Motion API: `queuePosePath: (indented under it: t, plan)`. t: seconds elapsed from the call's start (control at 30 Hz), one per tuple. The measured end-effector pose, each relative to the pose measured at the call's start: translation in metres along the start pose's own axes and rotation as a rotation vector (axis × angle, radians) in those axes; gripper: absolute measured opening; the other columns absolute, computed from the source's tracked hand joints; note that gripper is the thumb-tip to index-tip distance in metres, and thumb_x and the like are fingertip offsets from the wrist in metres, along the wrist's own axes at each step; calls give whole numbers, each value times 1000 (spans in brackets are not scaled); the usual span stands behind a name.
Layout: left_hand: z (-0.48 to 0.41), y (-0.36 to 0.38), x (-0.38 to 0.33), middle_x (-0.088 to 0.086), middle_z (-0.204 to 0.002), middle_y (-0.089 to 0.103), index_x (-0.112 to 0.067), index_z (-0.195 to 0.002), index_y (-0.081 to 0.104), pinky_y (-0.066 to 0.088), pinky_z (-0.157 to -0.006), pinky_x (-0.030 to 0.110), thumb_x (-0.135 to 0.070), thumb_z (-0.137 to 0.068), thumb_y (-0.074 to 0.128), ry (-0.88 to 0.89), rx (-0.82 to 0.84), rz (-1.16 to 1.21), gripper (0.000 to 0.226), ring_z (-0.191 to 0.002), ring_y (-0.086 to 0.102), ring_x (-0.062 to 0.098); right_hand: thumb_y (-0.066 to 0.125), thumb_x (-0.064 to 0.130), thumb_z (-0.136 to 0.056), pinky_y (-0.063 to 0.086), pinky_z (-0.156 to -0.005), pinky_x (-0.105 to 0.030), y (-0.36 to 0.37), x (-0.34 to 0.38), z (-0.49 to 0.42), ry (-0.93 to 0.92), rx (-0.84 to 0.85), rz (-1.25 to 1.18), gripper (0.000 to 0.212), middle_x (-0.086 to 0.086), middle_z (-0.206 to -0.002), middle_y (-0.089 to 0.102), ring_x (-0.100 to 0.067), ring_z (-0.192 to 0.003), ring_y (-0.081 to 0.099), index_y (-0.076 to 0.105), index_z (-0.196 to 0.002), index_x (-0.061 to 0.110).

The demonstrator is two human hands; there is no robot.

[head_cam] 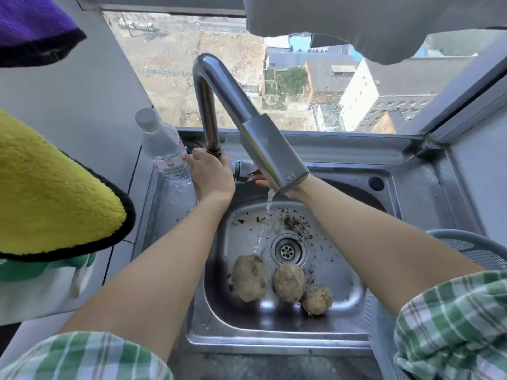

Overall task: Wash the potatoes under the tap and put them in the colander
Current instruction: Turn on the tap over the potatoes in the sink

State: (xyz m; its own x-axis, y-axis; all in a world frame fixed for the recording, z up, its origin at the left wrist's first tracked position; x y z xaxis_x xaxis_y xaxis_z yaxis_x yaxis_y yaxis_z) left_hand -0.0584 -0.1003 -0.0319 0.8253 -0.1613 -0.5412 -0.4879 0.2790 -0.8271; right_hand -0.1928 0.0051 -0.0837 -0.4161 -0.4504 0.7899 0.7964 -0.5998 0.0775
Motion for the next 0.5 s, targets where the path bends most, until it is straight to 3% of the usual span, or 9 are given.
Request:
queuePosePath:
  t: [0.07,0.17,0.27,0.37,0.43,0.5]
  plan:
    - [9,5,6,25,-141,37,7,-137,35,41,-99,38,-19,-102,45,1,13,46,45,-127,43,35,46,25,-103,55,-91,-37,-3,-6,4,-25,9,-38,34,-19,-114,65,-23,-84,65,57,-120,-2]
    - [30,19,22,21,-139,41,-2,-141,32,45,-94,45,-17,-98,50,8,22,176,48,-116,53,40,41,31,-104,56,-87,-40,-13,-32,6,4,-21,65,29,-12,-100,68,-26,-86,67,61,-101,10]
    - [47,37,46,20,-136,46,-2,-138,36,43,-87,41,-13,-98,46,-21,47,176,43,-111,57,41,45,23,-101,53,-68,-30,-14,-74,6,113,26,340,25,-11,-93,64,-22,-75,63,62,-107,4]
    - [59,71,73,15,-133,57,-5,-130,53,40,-87,34,-15,-98,46,-65,221,81,34,-116,56,34,46,14,-96,38,-56,-27,-18,-122,10,217,63,577,14,-9,-78,53,-20,-66,51,56,-88,9]
    - [71,98,87,11,-127,65,-10,-123,63,42,-85,31,-16,-99,46,-50,385,7,30,-116,59,30,48,12,-92,28,-52,-28,-27,-151,9,238,41,808,19,-6,-68,44,-20,-58,41,46,-73,12]
    - [83,118,100,11,-124,67,-12,-120,65,43,-85,31,-18,-99,46,-71,481,-3,29,-114,60,31,50,16,-91,34,-56,-30,-33,-184,13,333,69,998,15,-10,-76,50,-22,-64,47,49,-77,10]
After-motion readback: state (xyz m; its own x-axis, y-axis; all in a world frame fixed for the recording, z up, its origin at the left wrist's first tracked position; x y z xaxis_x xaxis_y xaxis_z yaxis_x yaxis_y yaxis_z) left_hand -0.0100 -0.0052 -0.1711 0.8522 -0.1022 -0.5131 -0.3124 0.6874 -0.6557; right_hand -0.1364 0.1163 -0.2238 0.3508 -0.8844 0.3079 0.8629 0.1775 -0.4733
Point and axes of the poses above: each hand's wrist, its own z-axis away from the middle knuckle, its own y-axis out of the palm, x = y × z, the point moved 9 cm from there along -z, towards the middle knuckle
